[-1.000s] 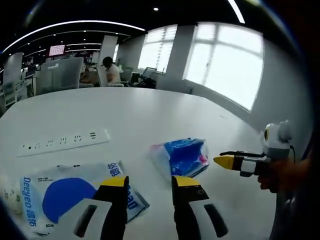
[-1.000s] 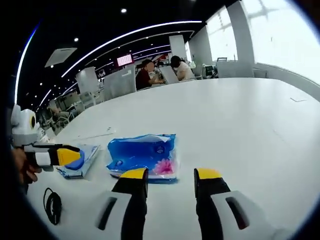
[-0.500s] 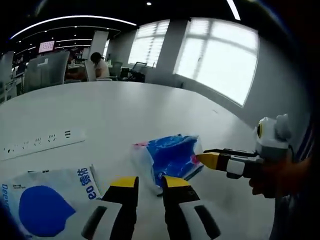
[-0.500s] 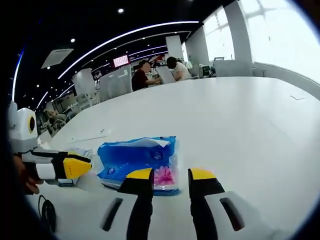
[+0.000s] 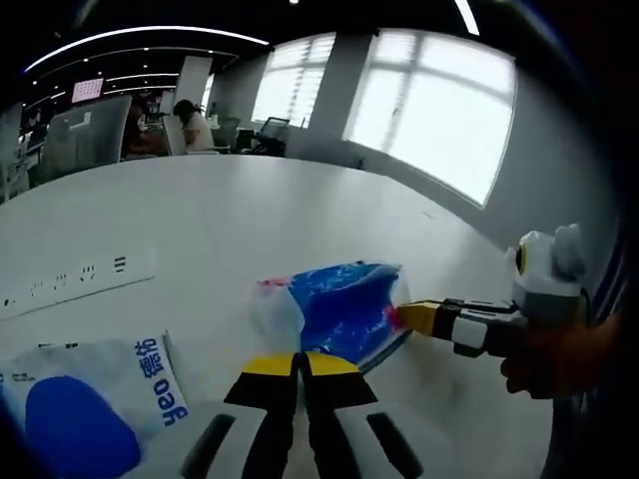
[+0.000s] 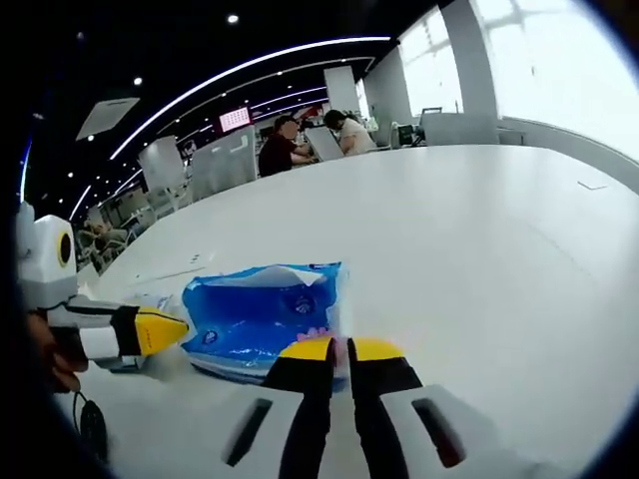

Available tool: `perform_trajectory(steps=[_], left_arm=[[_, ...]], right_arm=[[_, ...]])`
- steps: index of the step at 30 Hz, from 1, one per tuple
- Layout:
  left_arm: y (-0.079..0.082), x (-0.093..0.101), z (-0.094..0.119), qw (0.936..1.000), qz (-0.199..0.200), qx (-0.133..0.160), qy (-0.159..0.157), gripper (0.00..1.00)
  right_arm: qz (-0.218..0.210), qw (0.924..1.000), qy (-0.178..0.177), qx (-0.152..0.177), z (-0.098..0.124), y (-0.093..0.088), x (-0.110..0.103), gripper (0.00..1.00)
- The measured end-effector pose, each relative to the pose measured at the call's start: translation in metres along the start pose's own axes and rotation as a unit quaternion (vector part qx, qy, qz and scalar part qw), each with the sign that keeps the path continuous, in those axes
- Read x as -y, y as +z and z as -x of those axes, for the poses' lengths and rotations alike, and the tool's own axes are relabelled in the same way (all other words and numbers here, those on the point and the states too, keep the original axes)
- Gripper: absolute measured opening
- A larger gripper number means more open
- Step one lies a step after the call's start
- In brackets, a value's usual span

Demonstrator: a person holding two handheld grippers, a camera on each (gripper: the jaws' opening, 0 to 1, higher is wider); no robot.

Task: Arrange the tabletop items into an orderly group along one side of the table until the central work area is clear of visible clutter.

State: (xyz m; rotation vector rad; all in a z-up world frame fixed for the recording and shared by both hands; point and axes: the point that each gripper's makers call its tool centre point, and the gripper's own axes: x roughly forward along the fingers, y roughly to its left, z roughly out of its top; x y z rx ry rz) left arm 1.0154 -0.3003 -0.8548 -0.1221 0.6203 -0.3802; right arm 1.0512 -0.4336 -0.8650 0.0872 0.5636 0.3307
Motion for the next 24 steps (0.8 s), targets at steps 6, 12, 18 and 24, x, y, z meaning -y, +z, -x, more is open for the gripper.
perform_trajectory(steps=[6, 12, 18, 24], left_arm=[[-0.001, 0.0, 0.003, 1.0, 0.002, 0.005, -0.001, 0.0], [-0.005, -0.005, 0.015, 0.9999, -0.004, 0.008, 0.01, 0.0], [-0.012, -0.018, 0.027, 0.9996, 0.002, 0.008, 0.026, 0.0], [-0.015, -0.026, 0.037, 0.9991, 0.008, 0.011, 0.041, 0.0]], right_arm=[[0.001, 0.9999, 0.009, 0.01, 0.002, 0.004, -0.001, 0.0], [0.016, 0.9995, 0.029, 0.003, 0.0, 0.001, -0.013, 0.0], [0.035, 0.9981, 0.05, 0.004, -0.005, 0.004, -0.031, 0.0], [0.045, 0.9967, 0.067, -0.002, -0.009, 0.0, -0.044, 0.0]])
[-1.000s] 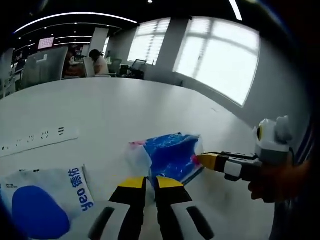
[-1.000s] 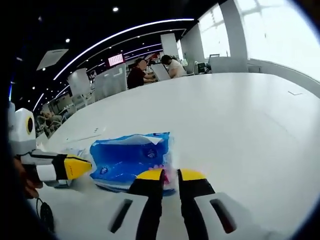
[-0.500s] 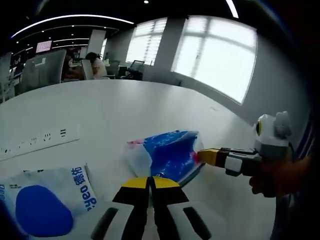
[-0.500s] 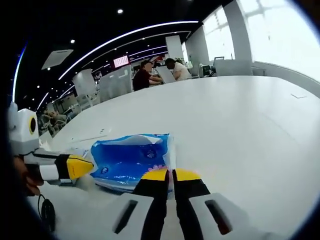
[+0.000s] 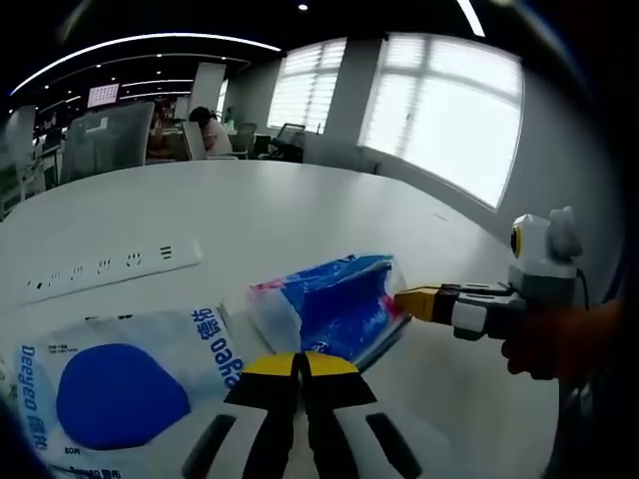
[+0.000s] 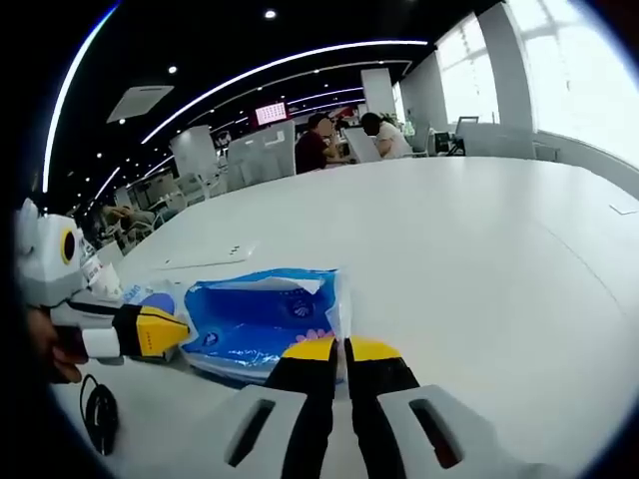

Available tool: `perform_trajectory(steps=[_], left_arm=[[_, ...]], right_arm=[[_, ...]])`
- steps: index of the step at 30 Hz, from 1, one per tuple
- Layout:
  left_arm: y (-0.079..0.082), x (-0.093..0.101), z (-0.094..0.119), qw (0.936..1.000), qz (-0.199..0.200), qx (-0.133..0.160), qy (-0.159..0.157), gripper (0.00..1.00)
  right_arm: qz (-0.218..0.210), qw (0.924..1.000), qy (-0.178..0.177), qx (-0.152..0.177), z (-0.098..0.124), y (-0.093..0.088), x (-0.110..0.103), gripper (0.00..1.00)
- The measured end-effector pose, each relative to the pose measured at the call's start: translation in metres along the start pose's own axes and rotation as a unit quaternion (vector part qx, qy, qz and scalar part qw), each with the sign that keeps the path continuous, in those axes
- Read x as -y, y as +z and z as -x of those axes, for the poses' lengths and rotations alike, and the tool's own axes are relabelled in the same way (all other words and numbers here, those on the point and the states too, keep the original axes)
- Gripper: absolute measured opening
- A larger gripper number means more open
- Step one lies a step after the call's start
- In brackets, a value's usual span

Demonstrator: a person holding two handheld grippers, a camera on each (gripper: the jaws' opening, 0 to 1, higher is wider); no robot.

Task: Arrange the tabletop items into an orderly group along one side of the table until the central work area is clear of visible clutter.

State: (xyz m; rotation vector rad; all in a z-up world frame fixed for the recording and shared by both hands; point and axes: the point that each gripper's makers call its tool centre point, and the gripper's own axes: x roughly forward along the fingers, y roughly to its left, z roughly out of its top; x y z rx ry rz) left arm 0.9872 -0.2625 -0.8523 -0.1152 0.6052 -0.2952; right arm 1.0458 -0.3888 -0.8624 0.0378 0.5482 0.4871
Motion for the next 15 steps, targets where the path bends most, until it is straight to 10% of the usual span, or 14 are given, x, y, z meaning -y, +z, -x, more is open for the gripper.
perform_trajectory(steps=[15], left_arm=[[-0.0001, -0.0056, 0.0049, 1.0, -0.001, -0.003, 0.005, 0.05]], right_arm=[[0.006, 0.9997, 0.011, -0.018, 0.0062, -0.0112, -0.0011, 0.07]])
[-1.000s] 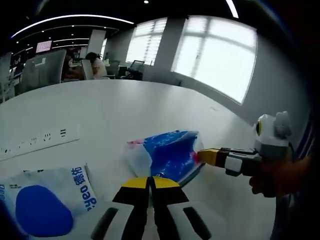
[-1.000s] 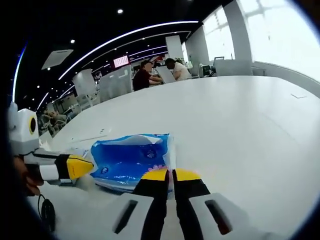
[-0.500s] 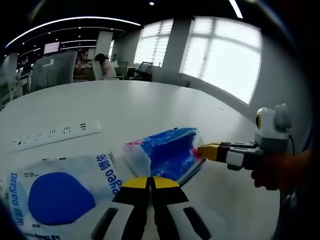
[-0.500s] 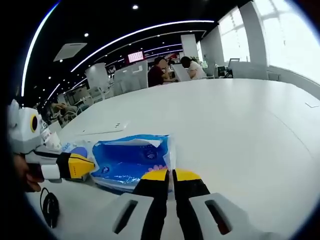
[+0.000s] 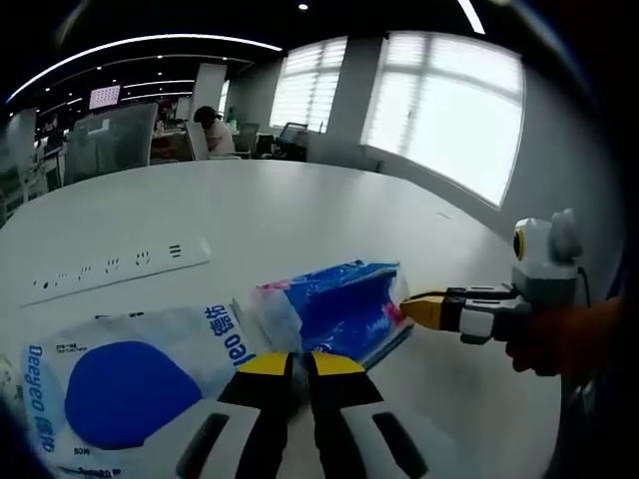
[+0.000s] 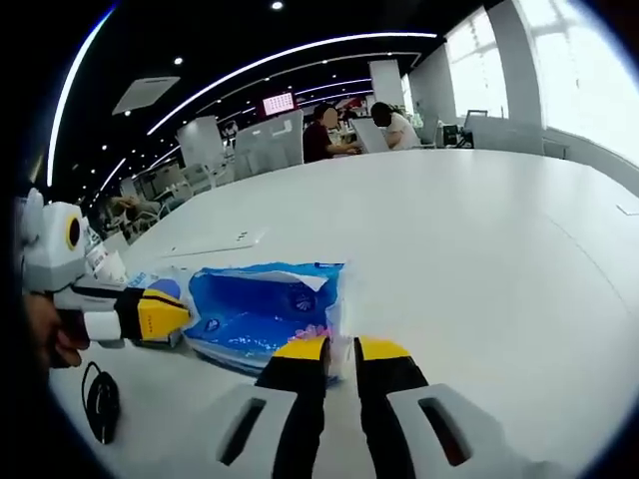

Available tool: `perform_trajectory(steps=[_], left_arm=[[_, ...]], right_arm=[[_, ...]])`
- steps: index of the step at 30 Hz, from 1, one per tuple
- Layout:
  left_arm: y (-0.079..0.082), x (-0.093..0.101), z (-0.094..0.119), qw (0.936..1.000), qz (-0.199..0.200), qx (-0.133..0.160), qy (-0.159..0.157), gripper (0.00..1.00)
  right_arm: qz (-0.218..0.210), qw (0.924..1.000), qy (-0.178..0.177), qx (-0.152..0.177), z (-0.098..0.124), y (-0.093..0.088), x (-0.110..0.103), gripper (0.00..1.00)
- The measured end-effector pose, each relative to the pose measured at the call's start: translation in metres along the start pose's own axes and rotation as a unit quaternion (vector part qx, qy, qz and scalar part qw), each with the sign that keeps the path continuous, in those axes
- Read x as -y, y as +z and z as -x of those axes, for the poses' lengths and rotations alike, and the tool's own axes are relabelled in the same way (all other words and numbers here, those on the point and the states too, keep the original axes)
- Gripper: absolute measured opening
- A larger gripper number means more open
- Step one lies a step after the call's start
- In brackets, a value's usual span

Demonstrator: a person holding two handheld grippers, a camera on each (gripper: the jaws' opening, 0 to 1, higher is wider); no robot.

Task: Arrange the tabletop items into an orderly group along one side of the table until the central work area is clear of visible clutter.

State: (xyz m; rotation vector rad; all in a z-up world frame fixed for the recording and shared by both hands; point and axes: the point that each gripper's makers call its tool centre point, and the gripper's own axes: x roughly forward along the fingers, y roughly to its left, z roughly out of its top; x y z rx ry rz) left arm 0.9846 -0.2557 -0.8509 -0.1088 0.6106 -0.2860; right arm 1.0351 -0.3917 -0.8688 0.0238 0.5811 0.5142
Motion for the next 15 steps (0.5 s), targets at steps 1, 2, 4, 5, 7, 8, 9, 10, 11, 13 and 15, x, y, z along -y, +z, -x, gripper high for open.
perform_trajectory(steps=[1, 2, 4, 5, 7, 8, 9, 10, 11, 13, 15], left_arm=[[0.0, 0.001, 0.001, 1.0, -0.002, -0.001, 0.0, 0.06], [0.0, 0.001, 0.003, 1.0, -0.008, -0.001, 0.002, 0.07], [0.003, 0.002, 0.01, 0.9999, -0.012, 0.002, 0.001, 0.1], [0.004, 0.003, 0.012, 0.9999, -0.012, 0.005, -0.001, 0.11], [0.008, 0.003, 0.014, 0.9998, -0.018, 0.012, -0.005, 0.13], [0.01, 0.005, 0.018, 0.9996, -0.023, 0.015, -0.007, 0.14], [0.011, 0.006, 0.021, 0.9995, -0.027, 0.016, -0.008, 0.16], [0.012, 0.006, 0.026, 0.9994, -0.029, 0.017, -0.009, 0.18], [0.012, 0.007, 0.03, 0.9994, -0.028, 0.017, -0.011, 0.2], [0.01, 0.007, 0.04, 0.9994, -0.023, 0.02, -0.018, 0.24], [0.009, 0.006, 0.054, 0.9994, -0.022, 0.021, -0.019, 0.26]], right_arm=[[0.0, 1.0, 0.001, 0.0, 0.0, 0.0, 0.0, 0.08], [0.002, 1.0, 0.003, 0.001, 0.001, 0.001, -0.001, 0.1], [0.005, 1.0, 0.008, 0.003, 0.005, 0.004, -0.004, 0.14], [0.007, 0.9999, 0.011, 0.005, 0.009, 0.006, -0.007, 0.16], [0.011, 0.9997, 0.019, 0.008, 0.015, 0.009, -0.013, 0.19], [0.013, 0.9996, 0.022, 0.008, 0.017, 0.01, -0.016, 0.21], [0.019, 0.9993, 0.03, 0.01, 0.019, 0.01, -0.021, 0.23], [0.022, 0.9991, 0.034, 0.011, 0.021, 0.011, -0.025, 0.24], [0.026, 0.9988, 0.039, 0.01, 0.026, 0.01, -0.032, 0.27], [0.027, 0.9985, 0.047, 0.009, 0.033, 0.009, -0.04, 0.29], [0.028, 0.9976, 0.063, 0.007, 0.043, 0.007, -0.055, 0.32]])
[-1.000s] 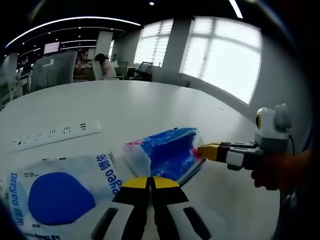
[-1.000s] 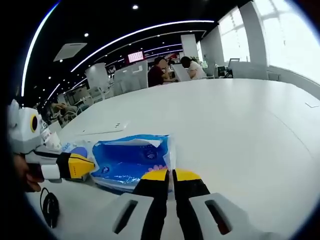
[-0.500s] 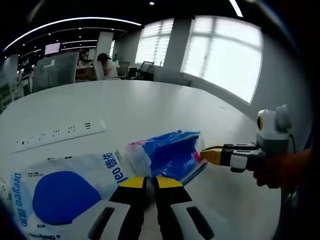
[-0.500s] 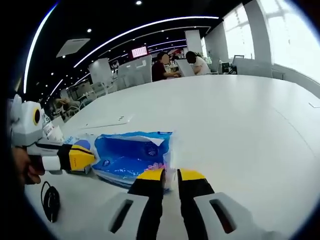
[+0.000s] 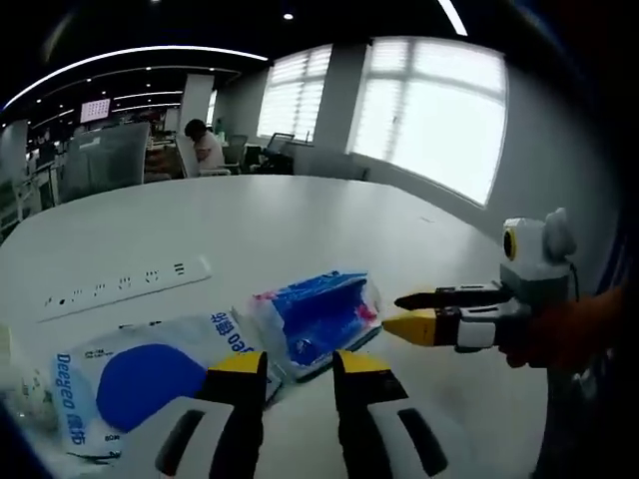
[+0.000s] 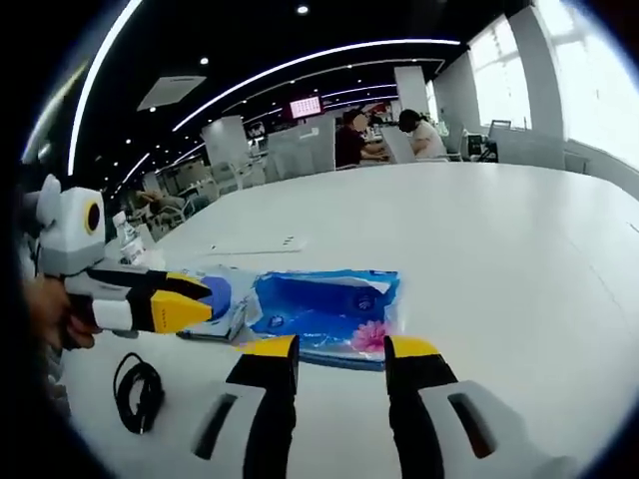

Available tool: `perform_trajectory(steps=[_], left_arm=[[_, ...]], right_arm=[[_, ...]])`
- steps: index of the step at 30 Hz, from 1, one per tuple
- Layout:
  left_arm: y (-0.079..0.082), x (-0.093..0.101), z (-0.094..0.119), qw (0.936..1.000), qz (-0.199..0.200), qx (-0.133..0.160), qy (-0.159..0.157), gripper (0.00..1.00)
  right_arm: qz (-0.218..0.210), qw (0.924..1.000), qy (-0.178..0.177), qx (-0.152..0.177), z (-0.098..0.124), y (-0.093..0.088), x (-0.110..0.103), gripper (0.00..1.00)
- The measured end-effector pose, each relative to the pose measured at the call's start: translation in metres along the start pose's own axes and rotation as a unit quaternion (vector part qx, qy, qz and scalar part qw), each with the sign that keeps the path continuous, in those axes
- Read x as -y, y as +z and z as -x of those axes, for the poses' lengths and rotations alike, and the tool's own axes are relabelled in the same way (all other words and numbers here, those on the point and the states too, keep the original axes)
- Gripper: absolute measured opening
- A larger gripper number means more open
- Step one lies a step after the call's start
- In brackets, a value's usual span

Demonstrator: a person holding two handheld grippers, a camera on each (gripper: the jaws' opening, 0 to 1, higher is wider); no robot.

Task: Arrange the tabletop items into an orderly group along one side of the table until the central work area is clear of visible clutter.

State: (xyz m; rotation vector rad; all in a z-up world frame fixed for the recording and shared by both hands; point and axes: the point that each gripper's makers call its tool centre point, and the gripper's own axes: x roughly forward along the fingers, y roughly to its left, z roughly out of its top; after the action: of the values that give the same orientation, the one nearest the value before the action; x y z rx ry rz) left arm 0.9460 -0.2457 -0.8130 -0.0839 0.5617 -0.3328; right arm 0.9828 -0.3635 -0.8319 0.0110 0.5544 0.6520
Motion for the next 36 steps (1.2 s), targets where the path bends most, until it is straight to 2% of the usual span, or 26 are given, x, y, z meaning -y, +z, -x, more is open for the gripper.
perform_trajectory(steps=[3, 8, 11, 15, 19, 23, 29, 32, 36], left_arm=[[-0.006, -0.005, 0.02, 1.0, 0.001, -0.001, 0.004, 0.29], [-0.027, -0.012, 0.055, 0.9995, 0.001, -0.027, 0.014, 0.37], [-0.044, -0.018, 0.075, 0.9987, 0.007, -0.043, 0.025, 0.38], [-0.071, -0.017, 0.099, 0.9971, 0.039, -0.062, 0.022, 0.4], [-0.093, -0.019, 0.12, 0.9954, 0.038, -0.077, 0.043, 0.4], [-0.11, -0.025, 0.133, 0.9942, 0.039, -0.084, 0.055, 0.4], [-0.123, -0.036, 0.149, 0.9914, 0.049, -0.088, 0.084, 0.37], [-0.136, -0.041, 0.148, 0.9901, 0.058, -0.092, 0.088, 0.35], [-0.142, -0.047, 0.148, 0.9882, 0.073, -0.098, 0.093, 0.32]], right_arm=[[0.012, 0.9998, 0.015, -0.004, 0.014, -0.001, -0.024, 0.36], [0.003, 0.9992, 0.032, -0.025, 0.026, -0.018, -0.052, 0.47], [0.002, 0.9978, 0.048, -0.045, 0.037, -0.029, -0.072, 0.46], [-0.002, 0.996, 0.07, -0.055, 0.045, -0.044, -0.102, 0.46], [-0.001, 0.9945, 0.08, -0.068, 0.049, -0.059, -0.126, 0.44], [-0.003, 0.9929, 0.086, -0.082, 0.053, -0.071, -0.146, 0.43], [-0.006, 0.9902, 0.087, -0.109, 0.049, -0.09, -0.17, 0.41], [-0.004, 0.9895, 0.086, -0.116, 0.05, -0.092, -0.181, 0.38], [0.009, 0.9897, 0.077, -0.12, 0.044, -0.096, -0.189, 0.34]])
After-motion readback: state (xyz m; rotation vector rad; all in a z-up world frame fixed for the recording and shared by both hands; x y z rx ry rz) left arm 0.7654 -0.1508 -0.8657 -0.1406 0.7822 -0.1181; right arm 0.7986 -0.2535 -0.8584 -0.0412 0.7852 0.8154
